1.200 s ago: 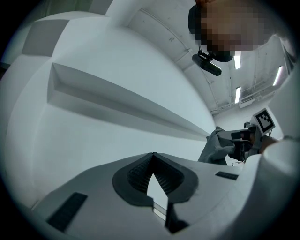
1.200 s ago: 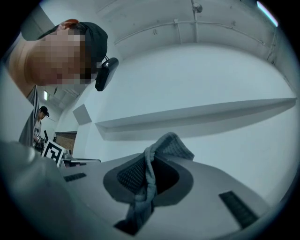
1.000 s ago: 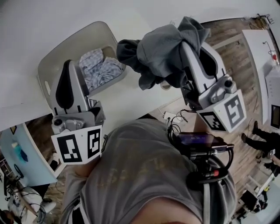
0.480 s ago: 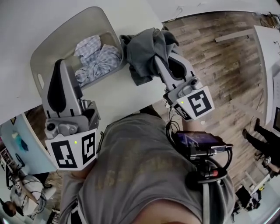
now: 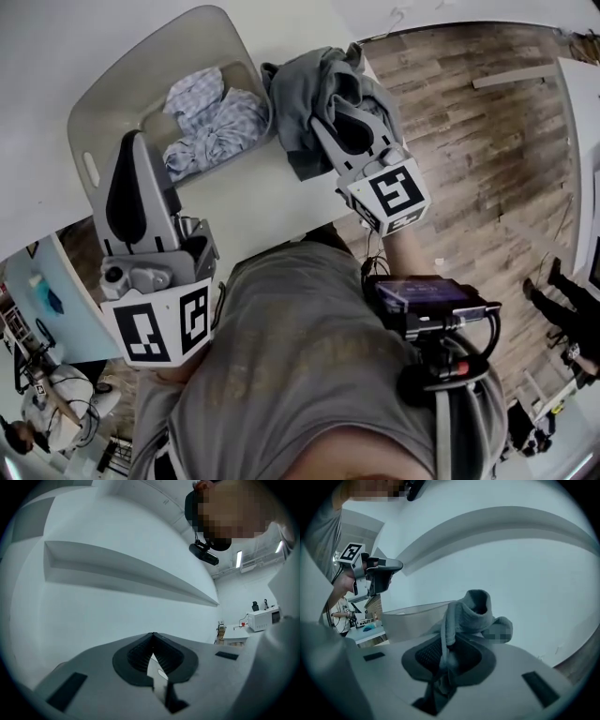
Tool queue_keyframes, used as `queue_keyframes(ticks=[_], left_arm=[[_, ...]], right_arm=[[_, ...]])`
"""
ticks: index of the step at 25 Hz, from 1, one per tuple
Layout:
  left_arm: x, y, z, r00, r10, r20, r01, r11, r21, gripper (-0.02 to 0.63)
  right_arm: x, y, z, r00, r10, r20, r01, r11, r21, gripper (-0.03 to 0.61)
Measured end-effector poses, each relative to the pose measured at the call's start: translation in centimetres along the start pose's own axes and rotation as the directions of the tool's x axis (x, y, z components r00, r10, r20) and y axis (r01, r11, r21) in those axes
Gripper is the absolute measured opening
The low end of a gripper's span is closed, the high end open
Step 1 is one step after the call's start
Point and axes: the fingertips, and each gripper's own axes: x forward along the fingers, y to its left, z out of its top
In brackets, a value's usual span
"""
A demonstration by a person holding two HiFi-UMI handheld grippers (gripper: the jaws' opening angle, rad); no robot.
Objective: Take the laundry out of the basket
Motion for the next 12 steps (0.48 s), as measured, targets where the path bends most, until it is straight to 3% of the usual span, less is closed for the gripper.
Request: queue_keyframes(ticks=[6, 12], left_arm=[[-0.1, 0.8, 0.1, 1.000, 0.002, 0.031, -0.001, 1.000, -0.020, 0.008], [-0.1, 0.8, 0.4, 0.997, -0.019, 0.069, 0.022, 0.999, -0.044, 0.008]], right_arm=[[-0.9, -0.1, 1.1, 0.999, -0.022, -0.032, 0.023, 1.000, 0.017, 0.204], [-3.3, -1.3, 2.2, 0.987, -0.159, -0.039, 0.159, 0.987, 0.006, 0.322]])
